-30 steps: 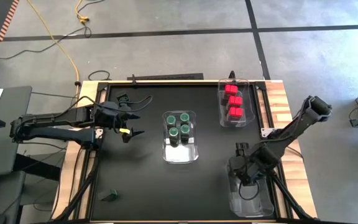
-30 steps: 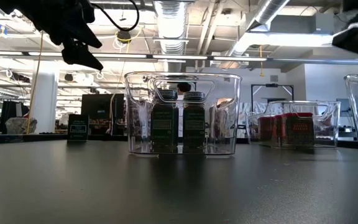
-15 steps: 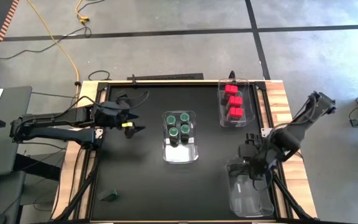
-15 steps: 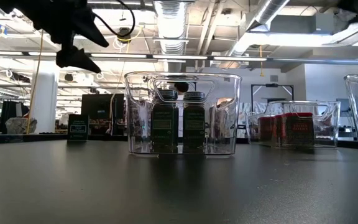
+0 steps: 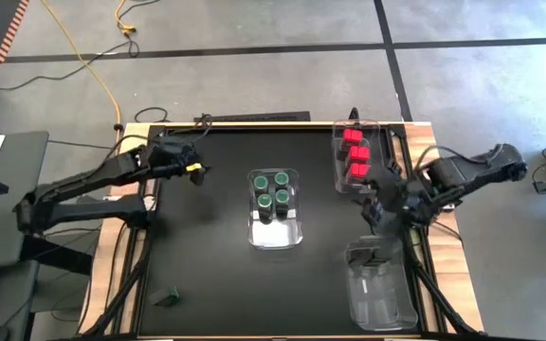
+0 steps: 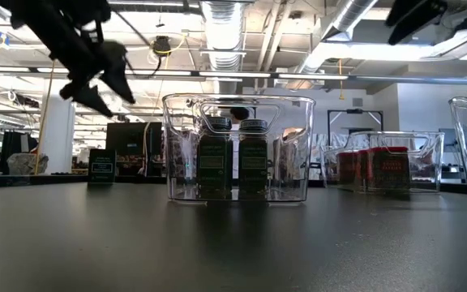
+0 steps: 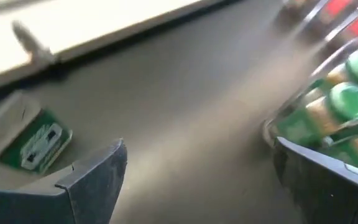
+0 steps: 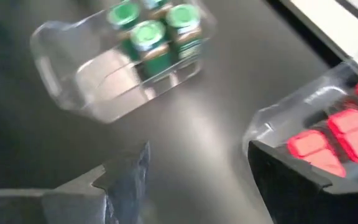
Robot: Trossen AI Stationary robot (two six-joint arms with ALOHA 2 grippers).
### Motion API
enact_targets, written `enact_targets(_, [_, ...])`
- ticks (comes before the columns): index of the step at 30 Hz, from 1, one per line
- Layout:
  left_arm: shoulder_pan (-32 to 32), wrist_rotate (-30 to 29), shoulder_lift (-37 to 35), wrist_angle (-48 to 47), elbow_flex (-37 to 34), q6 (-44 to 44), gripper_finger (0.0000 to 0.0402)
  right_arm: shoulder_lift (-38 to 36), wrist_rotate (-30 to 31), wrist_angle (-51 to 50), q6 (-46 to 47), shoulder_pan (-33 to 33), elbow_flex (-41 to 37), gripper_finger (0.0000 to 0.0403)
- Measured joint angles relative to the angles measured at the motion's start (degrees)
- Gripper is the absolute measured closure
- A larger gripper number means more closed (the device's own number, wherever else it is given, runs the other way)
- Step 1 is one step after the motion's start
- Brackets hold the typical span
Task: Sort spices by type
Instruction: Put the black seasoning can into the bottom transparent bin
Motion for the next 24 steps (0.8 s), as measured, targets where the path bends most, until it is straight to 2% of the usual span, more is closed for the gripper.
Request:
enact_targets(3, [6.79, 4.32, 2.93, -2.45, -0.02, 0.77, 0.0019, 0.05, -0.02, 0.8, -1.68, -5.69, 0.0, 0.0103])
enact_targets(7, [14.07, 5.11, 7.89, -5.16, -0.02, 6.77, 0.0019, 0.52, -0.09, 4.0, -5.41, -11.6, 0.0, 0.0103])
enact_targets(11, [18.47, 5.92, 12.39, -7.4, -0.02, 10.11, 0.002, 0.96, -0.84, 8.45, -7.83, -15.23, 0.0, 0.0104])
enact_targets(21, [26.82, 2.51, 18.15, -7.05, 0.02, 19.78, 0.0034, 0.94, -1.99, 11.7, -8.83, -17.48, 0.0, 0.0104])
enact_targets(24, [27.11, 3.07, 19.68, -6.61, 0.61, 20.48, 0.0035, 0.94, -2.01, 12.61, -8.83, -17.48, 0.0, 0.0104])
